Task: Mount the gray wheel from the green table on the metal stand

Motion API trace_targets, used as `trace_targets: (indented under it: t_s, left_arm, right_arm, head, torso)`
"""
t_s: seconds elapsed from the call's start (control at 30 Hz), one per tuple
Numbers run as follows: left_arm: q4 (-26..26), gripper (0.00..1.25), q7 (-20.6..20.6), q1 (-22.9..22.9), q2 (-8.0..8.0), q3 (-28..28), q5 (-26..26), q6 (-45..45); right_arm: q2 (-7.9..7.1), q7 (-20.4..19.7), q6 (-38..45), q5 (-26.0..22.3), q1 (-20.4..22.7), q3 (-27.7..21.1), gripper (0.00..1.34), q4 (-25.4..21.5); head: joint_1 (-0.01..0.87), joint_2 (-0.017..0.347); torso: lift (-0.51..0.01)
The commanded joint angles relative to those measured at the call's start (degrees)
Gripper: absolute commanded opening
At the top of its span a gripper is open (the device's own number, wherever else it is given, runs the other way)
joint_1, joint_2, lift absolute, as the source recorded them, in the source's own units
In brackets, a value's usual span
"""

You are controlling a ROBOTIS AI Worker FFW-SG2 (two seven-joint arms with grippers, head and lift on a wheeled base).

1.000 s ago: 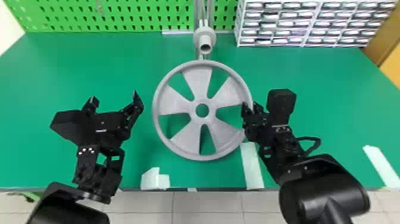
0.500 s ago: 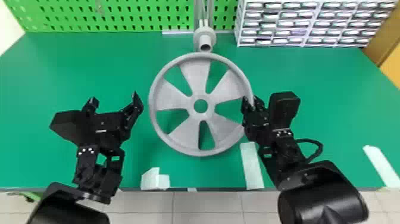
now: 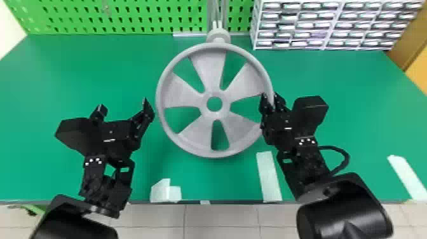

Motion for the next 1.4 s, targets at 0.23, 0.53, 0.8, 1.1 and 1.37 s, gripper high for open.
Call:
trace_targets:
  t_s: [0.23, 0.53, 0.8, 1.1, 1.37]
  left_arm:
    - [0.0, 1.13, -0.06, -0.18, 0.09, -0.83, 1.27, 0.18]
    - [0.0, 1.13, -0.15, -0.62, 0.09, -1.53, 1.8, 0.89]
    - [0.18, 1.13, -0.5, -1.23, 0.09, -2.58, 2.5, 1.15]
    - [1.06, 1.13, -1.56, -2.29, 0.09, -3.73, 3.65, 1.15]
    - [2.81, 1.13, -3.14, -4.13, 0.09, -5.05, 5.49, 1.15]
  right_arm:
    - [0.95, 0.0, -6.67, 1.1, -0.69, -1.24, 0.28, 2.88]
    - [1.48, 0.0, -10.72, 1.36, -1.92, -1.15, 0.28, 5.69]
    - [2.1, -0.09, -13.35, 1.62, -2.89, -1.15, 0.28, 7.8]
    - [2.27, -0.09, -15.11, 1.89, -3.68, -1.24, 0.28, 9.21]
    - [2.8, -0.09, -16.96, 2.15, -4.56, -1.33, 0.28, 10.26]
  head:
    - [0.868, 0.052]
    - [0.868, 0.052]
    - [0.868, 0.052]
    - [0.868, 0.052]
    - [0.868, 0.052]
  torso:
    - [-0.093]
    - [-0.093]
    - [-0.093]
    - [-0.093]
    - [-0.093]
